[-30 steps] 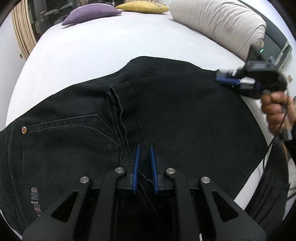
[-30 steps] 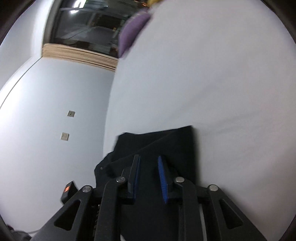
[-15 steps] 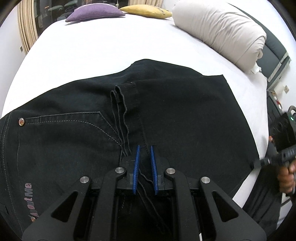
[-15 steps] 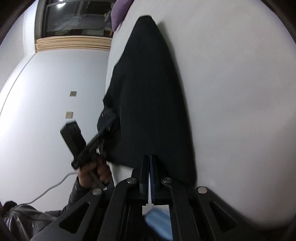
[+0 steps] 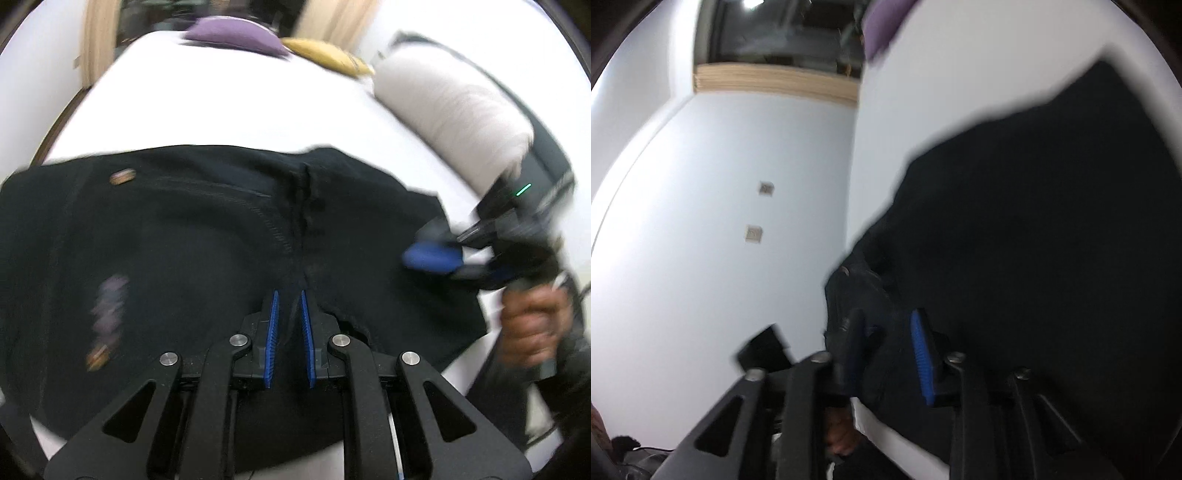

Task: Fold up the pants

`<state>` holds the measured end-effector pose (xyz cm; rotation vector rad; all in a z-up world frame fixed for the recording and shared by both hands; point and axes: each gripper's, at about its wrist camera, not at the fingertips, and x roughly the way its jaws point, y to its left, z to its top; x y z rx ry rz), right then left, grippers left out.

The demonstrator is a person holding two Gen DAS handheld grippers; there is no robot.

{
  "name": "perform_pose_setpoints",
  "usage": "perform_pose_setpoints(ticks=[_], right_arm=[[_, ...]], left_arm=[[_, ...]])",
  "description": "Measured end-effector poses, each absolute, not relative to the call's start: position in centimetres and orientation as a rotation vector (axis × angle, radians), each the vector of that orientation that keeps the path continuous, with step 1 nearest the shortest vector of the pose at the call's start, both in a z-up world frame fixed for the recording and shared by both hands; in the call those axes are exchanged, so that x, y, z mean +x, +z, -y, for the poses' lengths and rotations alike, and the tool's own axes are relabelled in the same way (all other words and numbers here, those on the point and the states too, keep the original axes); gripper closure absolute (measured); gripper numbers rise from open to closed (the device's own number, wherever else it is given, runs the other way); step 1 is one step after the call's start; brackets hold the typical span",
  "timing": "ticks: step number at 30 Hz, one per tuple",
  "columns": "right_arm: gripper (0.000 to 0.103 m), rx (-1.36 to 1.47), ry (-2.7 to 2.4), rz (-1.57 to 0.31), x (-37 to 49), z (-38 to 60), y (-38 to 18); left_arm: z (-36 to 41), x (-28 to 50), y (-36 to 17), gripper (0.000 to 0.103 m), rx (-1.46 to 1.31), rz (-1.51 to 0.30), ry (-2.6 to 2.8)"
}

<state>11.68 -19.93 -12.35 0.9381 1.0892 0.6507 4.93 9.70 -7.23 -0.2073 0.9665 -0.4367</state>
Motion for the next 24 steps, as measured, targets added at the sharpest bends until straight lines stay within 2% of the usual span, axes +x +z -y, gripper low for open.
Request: perform_pose_setpoints(ticks=[1, 2, 5, 6, 7, 8, 9, 10, 11, 15, 21, 24], right_arm=[[0.072, 0.899, 0.601, -1.121, 11.9, 19.6, -13.4], [0.082, 0.909, 0.596, -1.115, 11.9, 19.9, -13.8], [0.084, 0.978, 0.509, -1.039, 10.8, 23.0, -13.8], [0.083, 0.995, 0.454, -1.01, 10.3, 24.5, -13.6], [0.082, 1.014, 0.385, -0.978, 9.7, 25.9, -13.1], [0.073, 1.037, 0.326, -0.932, 9.2, 27.3, -12.3], [0.061, 1.06, 0.312, -0.874, 8.5, 28.0, -11.2], [0.056, 1.076, 0.32, -0.828, 7.9, 28.1, -10.2], [0.052, 1.094, 0.349, -0.783, 7.5, 28.0, -9.3], [0.052, 1.095, 0.489, -0.762, 7.7, 24.7, -7.4], [0.052, 1.112, 0.59, -0.829, 9.1, 19.9, -8.2], [0.052, 1.118, 0.604, -0.837, 9.3, 18.2, -8.2]], left_arm=[[-11.8, 4.0, -6.6, 0.091, -0.267, -0.946, -0.418], [-13.3, 3.3, -6.1, 0.091, -0.302, -0.927, -0.4], [-19.1, 0.8, -4.1, 0.091, -0.417, -0.848, -0.305], [-20.9, 0.1, -3.9, 0.087, -0.462, -0.829, -0.273], [-22.9, -0.7, -3.9, 0.079, -0.521, -0.814, -0.236], [-24.8, -1.6, -4.1, 0.072, -0.581, -0.801, -0.2], [-26.3, -2.1, -4.1, 0.045, -0.636, -0.79, -0.169], [-28.0, -3.1, -4.6, 0.023, -0.718, -0.764, -0.127], [-29.3, -3.6, -4.9, 0.019, -0.777, -0.738, -0.105], [-31.6, -3.7, -6.5, 0.017, -0.997, -0.721, -0.151], [-33.4, -3.2, -9.9, 0.017, -1.193, -0.814, -0.147], [-34.2, -3.1, -12.1, 0.017, -1.318, -0.803, -0.154]])
